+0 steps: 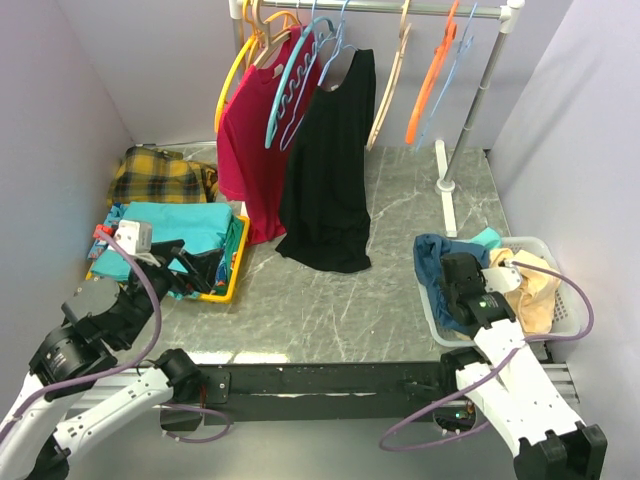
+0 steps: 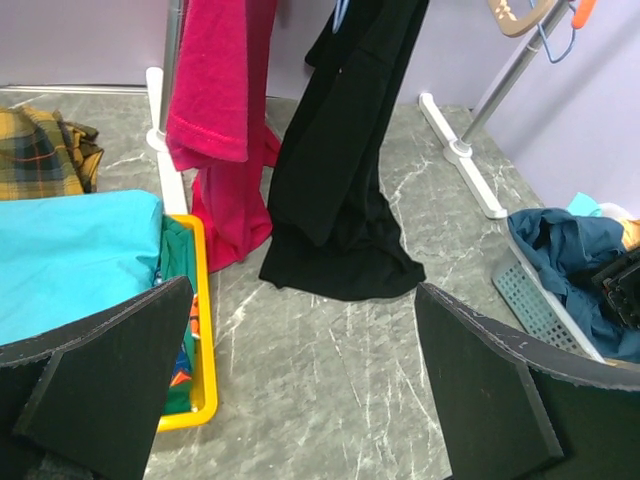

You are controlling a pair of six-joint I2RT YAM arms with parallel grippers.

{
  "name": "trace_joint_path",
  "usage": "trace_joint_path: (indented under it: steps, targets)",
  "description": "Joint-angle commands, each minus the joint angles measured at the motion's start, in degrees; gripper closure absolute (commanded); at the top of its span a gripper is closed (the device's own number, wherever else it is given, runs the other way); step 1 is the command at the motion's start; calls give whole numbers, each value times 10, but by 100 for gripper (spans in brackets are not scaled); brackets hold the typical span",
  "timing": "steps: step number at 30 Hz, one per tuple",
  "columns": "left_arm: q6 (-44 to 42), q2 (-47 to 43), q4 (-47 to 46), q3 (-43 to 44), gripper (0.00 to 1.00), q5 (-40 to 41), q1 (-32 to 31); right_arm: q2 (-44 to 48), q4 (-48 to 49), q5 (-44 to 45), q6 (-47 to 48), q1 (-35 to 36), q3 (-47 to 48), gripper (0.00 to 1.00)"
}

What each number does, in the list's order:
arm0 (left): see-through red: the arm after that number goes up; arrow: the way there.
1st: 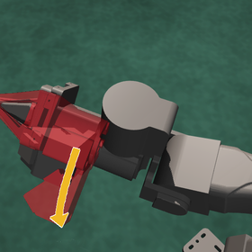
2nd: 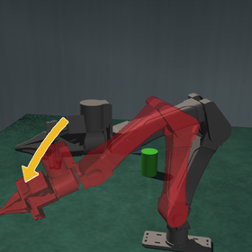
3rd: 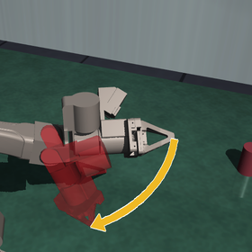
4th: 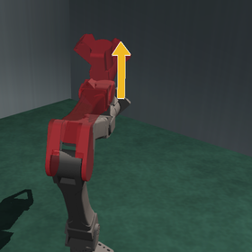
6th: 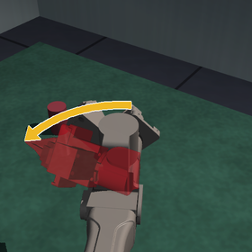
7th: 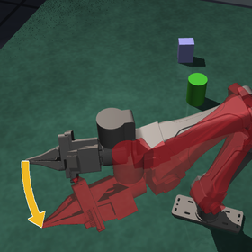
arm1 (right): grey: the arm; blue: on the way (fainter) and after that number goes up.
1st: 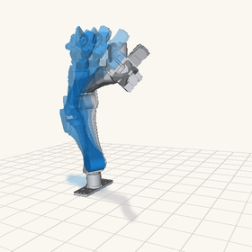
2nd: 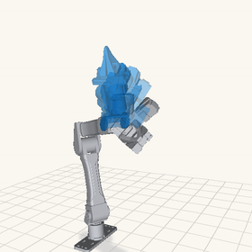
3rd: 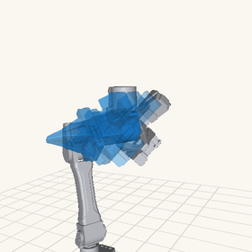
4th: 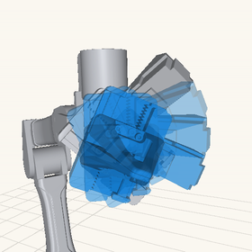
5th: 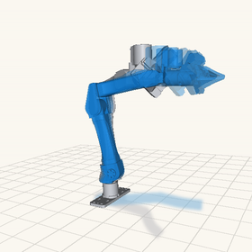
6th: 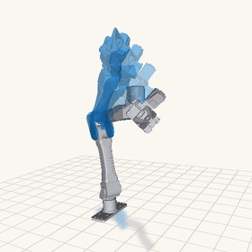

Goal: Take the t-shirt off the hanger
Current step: Place the T-shirt in the bin.

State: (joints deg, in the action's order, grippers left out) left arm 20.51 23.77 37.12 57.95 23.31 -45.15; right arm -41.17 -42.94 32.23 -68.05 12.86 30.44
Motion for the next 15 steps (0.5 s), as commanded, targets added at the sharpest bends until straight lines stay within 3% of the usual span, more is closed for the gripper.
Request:
trace_joint_path:
  steps: [1, 3, 5, 10, 15]
  targets:
    - [-6, 35, -47, 16, 1, -23, 1, 25, -77, 20, -22, -3, 40, 39]
    - [-13, 50, -56, 31, 1, -29, 1, 42, -111, 46, -12, -3, 89, 30]
    - [-16, 75, -73, 41, 1, -35, 1, 64, -124, 60, 9, -1, 134, 28]
    - [-20, 155, -128, 100, 1, -61, 1, 84, -159, 67, 56, -2, 222, 28]
    - [-43, 253, -199, 175, 0, -88, 1, 86, -113, 26, 156, -1, 265, 28]
